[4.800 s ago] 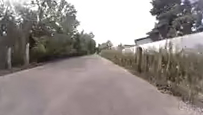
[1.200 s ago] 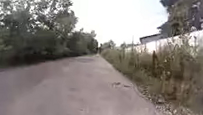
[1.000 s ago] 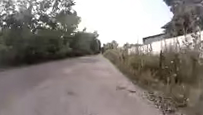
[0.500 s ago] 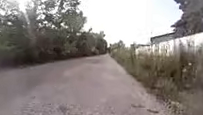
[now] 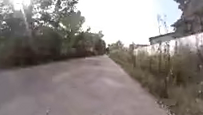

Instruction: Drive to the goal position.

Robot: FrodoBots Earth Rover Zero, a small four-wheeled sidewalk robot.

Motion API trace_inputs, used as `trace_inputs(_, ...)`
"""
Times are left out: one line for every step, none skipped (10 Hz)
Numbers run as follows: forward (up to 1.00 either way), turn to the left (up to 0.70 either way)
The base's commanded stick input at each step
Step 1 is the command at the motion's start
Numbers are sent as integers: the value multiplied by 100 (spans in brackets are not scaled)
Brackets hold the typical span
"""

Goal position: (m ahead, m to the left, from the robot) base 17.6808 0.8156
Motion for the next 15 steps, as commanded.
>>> trace_inputs(100,-13)
trace_inputs(100,-13)
trace_inputs(100,-13)
trace_inputs(100,-13)
trace_inputs(100,-13)
trace_inputs(100,-8)
trace_inputs(100,-5)
trace_inputs(100,-2)
trace_inputs(100,-1)
trace_inputs(100,-1)
trace_inputs(100,-1)
trace_inputs(100,-1)
trace_inputs(100,-1)
trace_inputs(100,-1)
trace_inputs(100,-1)
